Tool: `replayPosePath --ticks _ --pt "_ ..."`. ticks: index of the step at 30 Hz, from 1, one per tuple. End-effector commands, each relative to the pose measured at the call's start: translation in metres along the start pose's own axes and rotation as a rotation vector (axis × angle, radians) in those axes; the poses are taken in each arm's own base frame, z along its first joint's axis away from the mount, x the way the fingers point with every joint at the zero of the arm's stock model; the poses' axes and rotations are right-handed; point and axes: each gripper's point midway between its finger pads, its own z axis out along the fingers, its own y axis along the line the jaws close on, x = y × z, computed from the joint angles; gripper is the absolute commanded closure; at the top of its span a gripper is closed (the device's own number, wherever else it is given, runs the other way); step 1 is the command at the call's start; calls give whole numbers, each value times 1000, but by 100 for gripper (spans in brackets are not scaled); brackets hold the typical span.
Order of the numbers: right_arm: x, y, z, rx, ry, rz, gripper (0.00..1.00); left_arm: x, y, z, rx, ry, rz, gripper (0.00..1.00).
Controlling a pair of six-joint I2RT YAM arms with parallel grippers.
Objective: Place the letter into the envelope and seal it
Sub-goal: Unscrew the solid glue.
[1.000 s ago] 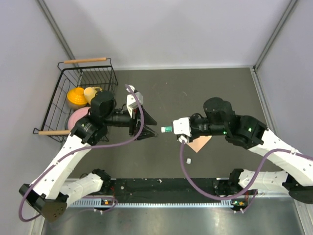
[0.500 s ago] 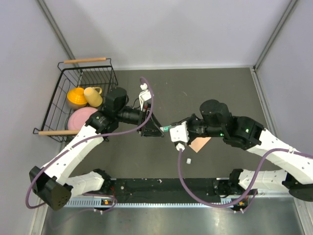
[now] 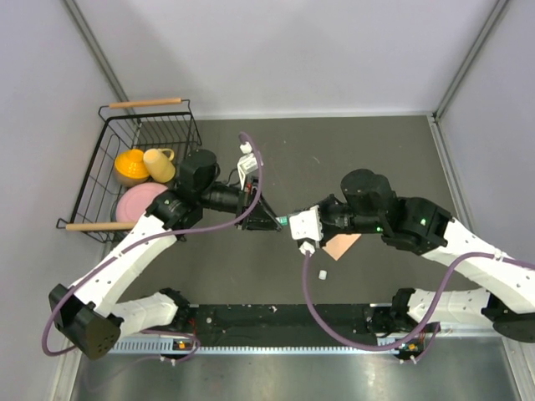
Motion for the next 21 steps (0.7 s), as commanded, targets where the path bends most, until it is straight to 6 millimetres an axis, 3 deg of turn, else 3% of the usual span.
replayPosePath --ticks 1,6,7,9,10,12,13,15,16,17,18,19,20,21 --pt "-29 -3 0 -27 -89 107 100 -8 -16 -1 9 -25 176 95" --pt "-37 0 0 -78 -115 281 100 -7 -19 -2 -92 -42 486 98" --pt "-36 -5 1 -79 -116 323 100 -8 -14 -3 -124 -32 647 98" --pt "-43 0 0 -146 -148 452 100 -6 -24 -3 -140 -22 841 98" --pt "-46 -9 -4 -146 -169 503 100 -12 -13 -6 -206 -7 1014 98" --pt "-56 -1 1 -263 -204 663 100 -17 -19 -7 -240 -6 1205 99" --pt "-58 -1 0 -288 -219 714 100 -23 -11 -10 -299 -2 1294 99" --pt "-61 9 1 -394 -241 847 100 -31 -14 -13 -340 21 1586 99" --pt "-59 17 4 -437 -235 888 100 -32 1 -17 -402 107 1810 100" --pt "-60 21 4 -471 -233 943 100 -31 -4 -17 -416 126 1950 100" --pt "-64 25 4 -525 -248 975 100 -13 17 -13 -422 205 2048 100" --pt "-62 30 5 -555 -243 1010 100 -17 19 -12 -461 241 2239 100" --pt "-60 28 4 -569 -241 1057 100 -35 10 -18 -572 167 2340 100" --pt "-60 28 5 -602 -248 1087 100 -23 25 -15 -589 208 2396 100"
